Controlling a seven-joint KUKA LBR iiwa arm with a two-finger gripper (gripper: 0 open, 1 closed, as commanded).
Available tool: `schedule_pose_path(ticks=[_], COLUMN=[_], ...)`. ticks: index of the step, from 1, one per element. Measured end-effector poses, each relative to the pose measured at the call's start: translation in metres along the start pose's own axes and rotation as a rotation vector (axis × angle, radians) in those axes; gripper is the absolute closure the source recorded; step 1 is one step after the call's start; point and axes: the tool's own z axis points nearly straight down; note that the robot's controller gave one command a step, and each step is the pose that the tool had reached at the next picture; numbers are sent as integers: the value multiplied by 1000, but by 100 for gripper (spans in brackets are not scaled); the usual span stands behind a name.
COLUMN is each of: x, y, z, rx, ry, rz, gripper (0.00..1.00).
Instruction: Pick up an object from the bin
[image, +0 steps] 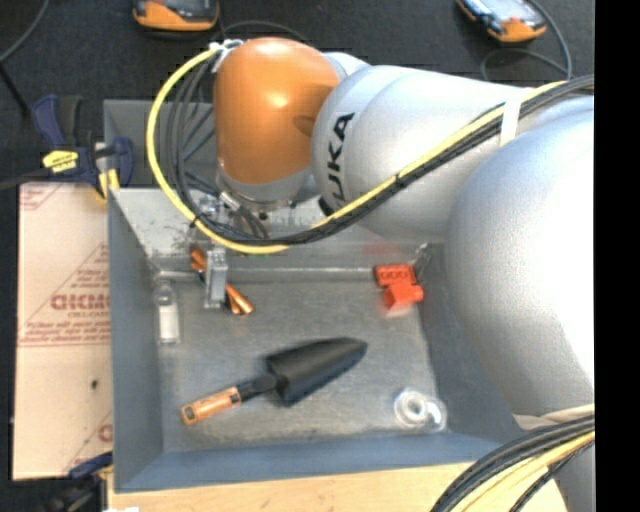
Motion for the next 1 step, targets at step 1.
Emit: schedule_pose_path(ticks=[1], x=[-1], y=[-1], z=[-6], rx=[-1], ry=[-7], rz=[4], gripper=[0])
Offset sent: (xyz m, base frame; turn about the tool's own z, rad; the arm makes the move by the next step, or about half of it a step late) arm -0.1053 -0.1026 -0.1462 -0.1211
